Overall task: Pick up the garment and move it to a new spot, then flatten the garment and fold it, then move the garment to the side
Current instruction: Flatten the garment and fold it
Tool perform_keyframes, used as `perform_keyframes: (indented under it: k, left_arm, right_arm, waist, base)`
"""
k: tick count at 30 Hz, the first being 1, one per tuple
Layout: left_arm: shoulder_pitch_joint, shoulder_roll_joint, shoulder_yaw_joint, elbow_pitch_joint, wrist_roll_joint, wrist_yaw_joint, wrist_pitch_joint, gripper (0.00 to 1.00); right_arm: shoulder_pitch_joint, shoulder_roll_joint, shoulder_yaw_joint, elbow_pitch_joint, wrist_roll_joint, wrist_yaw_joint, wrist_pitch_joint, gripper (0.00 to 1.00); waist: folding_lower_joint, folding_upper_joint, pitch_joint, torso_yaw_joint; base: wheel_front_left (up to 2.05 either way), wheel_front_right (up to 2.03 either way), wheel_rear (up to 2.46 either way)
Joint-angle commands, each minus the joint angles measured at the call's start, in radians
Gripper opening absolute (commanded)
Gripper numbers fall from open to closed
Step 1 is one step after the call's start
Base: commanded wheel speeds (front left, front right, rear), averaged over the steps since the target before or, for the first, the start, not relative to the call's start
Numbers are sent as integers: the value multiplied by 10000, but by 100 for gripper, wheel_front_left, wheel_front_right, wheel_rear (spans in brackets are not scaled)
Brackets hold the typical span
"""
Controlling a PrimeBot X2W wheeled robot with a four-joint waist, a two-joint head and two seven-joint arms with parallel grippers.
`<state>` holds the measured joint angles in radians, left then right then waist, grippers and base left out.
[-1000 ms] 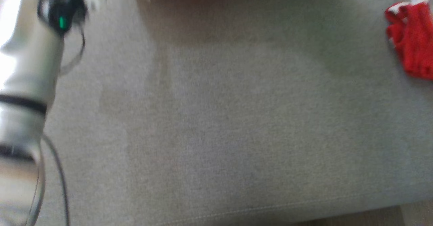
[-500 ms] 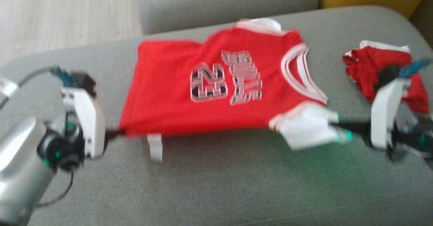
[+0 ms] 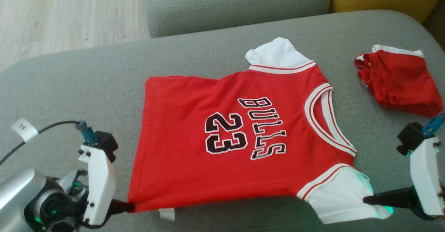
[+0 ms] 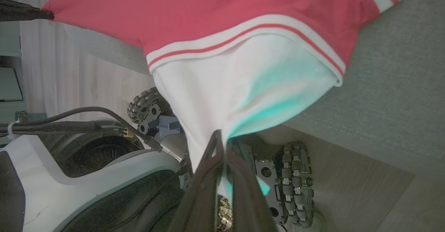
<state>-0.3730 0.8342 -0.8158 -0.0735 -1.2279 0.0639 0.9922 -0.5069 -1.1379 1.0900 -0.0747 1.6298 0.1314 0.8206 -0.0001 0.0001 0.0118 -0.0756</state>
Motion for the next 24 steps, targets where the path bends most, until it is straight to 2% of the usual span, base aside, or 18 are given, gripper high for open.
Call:
perform_keyframes:
  k: [1, 5, 10, 17, 24]
  left_arm:
    - [-716, 500, 701, -236, -73, 69, 25, 0]
    - [-1305, 334, 700, -220, -128, 99, 521, 0]
    - [-2571, -417, 599, 846, -71, -11, 1194, 0]
    - [-3997, -1390, 551, 2592, 18, -108, 1644, 0]
    - [-4768, -2095, 654, 4086, 197, -196, 1275, 0]
  right_arm:
    - [-126, -508, -229, -152, 71, -7, 58, 0]
    - [-693, -466, -345, -11, 395, -7, 254, 0]
    - [-1641, 144, -293, 1000, 789, -7, 611, 0]
    - [-3279, 1766, 99, 3466, 941, -7, 973, 0]
    - [-4554, 3591, 566, 5876, 1009, -7, 946, 0]
  waist:
    - [1, -1, 105, 28]
    - [1, -1, 425, 51]
    - [1, -1, 845, 59]
    - [1, -1, 1396, -115]
    - [1, -1, 1786, -274]
  base:
    - [0, 0, 0]
    - [0, 0, 0]
    - [0, 0, 0]
    - [0, 0, 0]
    - [0, 0, 0]
